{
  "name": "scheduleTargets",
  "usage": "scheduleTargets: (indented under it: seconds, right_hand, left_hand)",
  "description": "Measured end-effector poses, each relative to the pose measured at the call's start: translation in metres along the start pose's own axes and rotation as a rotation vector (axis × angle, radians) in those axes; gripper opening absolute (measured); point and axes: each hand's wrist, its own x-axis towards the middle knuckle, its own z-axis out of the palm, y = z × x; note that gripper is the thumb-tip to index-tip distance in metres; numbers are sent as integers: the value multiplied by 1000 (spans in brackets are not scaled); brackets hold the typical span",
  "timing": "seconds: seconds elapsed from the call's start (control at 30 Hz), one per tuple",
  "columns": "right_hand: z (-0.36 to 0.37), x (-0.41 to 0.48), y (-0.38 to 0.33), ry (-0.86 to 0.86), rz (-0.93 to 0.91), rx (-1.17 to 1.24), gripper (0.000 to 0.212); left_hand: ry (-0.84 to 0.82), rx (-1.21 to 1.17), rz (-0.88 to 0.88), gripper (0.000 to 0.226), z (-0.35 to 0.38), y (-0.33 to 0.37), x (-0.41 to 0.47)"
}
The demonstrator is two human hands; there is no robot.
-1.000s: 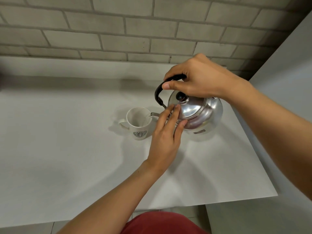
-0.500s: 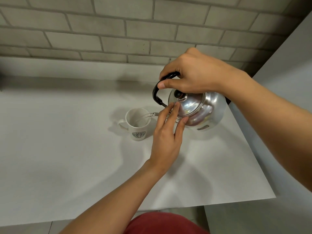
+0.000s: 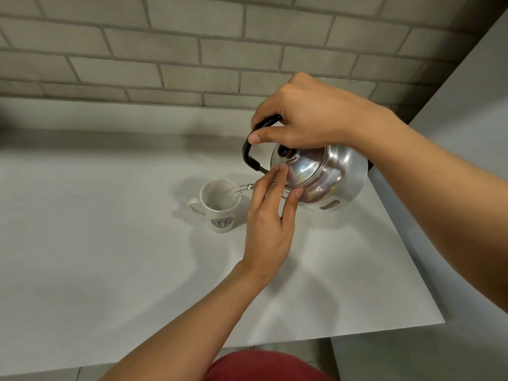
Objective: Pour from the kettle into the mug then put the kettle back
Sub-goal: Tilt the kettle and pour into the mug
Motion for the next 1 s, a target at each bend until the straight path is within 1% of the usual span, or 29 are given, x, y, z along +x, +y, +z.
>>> scheduleTargets:
  seconds: [0.67,0.83,1.0]
  right_hand:
    - [-9,14,-6,-69,-52,-56,35]
    - [-9,17,-8,-97,-22,-62,34]
    - [-11,20,-10,-118,-44,-76,35]
  left_hand:
    - [56,-107,-38,48,5,-5,6]
    - [71,-135,-45,47,7,-6,7]
    - [82,-148,-47,46,8,-8,8]
